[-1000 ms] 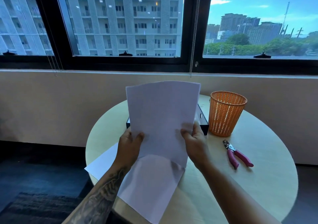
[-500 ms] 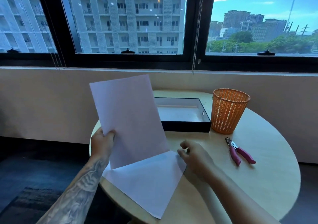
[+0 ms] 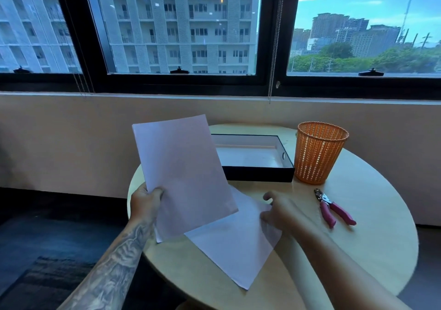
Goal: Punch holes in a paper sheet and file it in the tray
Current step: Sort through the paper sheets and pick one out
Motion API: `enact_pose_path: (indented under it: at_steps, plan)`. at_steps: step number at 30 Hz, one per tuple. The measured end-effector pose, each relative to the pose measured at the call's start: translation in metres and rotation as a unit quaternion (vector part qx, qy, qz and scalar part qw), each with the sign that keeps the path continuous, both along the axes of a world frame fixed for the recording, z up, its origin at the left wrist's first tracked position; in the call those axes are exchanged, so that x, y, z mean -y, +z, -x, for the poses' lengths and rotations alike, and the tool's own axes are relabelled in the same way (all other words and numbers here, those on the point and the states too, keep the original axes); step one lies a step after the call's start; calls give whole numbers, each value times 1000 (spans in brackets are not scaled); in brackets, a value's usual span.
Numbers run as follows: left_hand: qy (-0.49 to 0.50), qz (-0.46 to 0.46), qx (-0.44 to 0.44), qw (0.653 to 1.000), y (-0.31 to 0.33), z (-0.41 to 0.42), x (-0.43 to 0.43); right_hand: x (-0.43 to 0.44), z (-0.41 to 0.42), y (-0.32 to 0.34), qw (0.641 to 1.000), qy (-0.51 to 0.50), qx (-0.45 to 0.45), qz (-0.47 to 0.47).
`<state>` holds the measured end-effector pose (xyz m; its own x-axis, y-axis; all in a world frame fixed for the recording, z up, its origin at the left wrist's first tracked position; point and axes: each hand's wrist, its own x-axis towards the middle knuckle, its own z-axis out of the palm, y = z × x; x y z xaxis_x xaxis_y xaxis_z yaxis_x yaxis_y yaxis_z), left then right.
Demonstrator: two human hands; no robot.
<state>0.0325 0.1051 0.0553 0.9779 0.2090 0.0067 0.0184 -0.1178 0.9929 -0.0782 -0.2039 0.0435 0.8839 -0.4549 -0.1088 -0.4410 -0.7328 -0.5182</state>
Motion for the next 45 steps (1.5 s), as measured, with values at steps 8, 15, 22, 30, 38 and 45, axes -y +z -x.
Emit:
enact_pose_path:
  at_steps: [8,15,22,30,38,45]
  plan:
    - [-27,-1,-43,999,-8,4,1,15,7,19,986,33,-121,110]
    - [-36,-9,-27,999,2,15,12,28,17,10,994,45,-66,68]
    - [-3,-25,-52,998,-9,4,8,59,35,35,961,-102,190,-172]
    - [-20,-48,-64,997,-3,14,28,44,38,67,838,-102,404,-352]
    - [-163,12,-104,981,4,22,64,12,33,50,858,-82,365,-353]
    - [-169,95,-173,965,-7,36,77,-3,35,56,818,0,346,-459]
